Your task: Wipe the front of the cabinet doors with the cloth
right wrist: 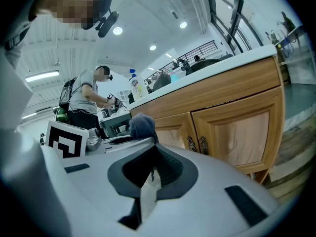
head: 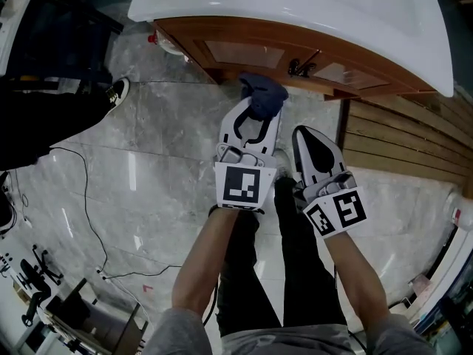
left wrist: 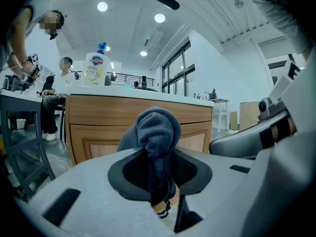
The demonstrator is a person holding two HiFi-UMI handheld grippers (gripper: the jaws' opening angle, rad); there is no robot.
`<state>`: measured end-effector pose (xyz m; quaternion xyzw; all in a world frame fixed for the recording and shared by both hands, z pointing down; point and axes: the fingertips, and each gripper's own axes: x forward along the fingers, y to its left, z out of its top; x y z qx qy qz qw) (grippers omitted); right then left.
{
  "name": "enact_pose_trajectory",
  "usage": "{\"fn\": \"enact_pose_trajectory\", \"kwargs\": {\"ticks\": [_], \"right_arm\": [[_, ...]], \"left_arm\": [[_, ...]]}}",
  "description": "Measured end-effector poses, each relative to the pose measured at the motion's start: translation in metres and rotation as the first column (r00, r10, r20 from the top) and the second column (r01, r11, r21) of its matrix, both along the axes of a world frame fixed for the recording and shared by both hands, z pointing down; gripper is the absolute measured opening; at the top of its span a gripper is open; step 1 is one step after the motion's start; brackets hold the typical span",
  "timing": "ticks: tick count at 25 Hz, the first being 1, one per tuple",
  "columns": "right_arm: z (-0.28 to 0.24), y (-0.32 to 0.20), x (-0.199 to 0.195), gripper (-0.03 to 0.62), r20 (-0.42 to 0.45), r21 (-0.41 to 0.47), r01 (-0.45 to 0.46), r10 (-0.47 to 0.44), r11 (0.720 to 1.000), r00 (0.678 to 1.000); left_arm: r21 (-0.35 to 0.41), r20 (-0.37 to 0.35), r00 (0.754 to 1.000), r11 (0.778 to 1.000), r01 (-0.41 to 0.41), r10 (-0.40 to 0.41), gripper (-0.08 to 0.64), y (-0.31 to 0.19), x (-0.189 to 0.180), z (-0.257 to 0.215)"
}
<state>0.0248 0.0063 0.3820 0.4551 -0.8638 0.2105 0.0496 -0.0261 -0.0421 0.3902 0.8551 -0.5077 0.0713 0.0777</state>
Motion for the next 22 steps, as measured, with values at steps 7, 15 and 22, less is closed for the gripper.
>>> {"fn": "enact_pose_trajectory", "kwargs": {"ticks": [7, 15, 22], "right_arm": [[0.004, -0.005, -0.009, 0.009, 0.001, 0.000, -0.003, 0.003, 1.000, 1.000], [0.024, -0.016, -0.029, 0.009, 0.000, -0.005, 0.021, -0.021, 1.000, 1.000], [0.047, -0.031, -0.037, 0.009, -0.010, -0.012, 0.025, -0.025, 1.000, 1.000]], "left_arm": [[0.006, 0.020, 1.000, 1.000, 0.015, -0.015, 0.101, 0.001, -0.022, 0.006], [-0.006, 0.064, 0.995, 0.997, 0.073, -0.073, 0.101, -0.015, -0.064, 0.040], [0.008, 0.094, 0.990, 0.994, 0.108, -0.108, 0.101, -0.042, -0.091, 0.070]]}}
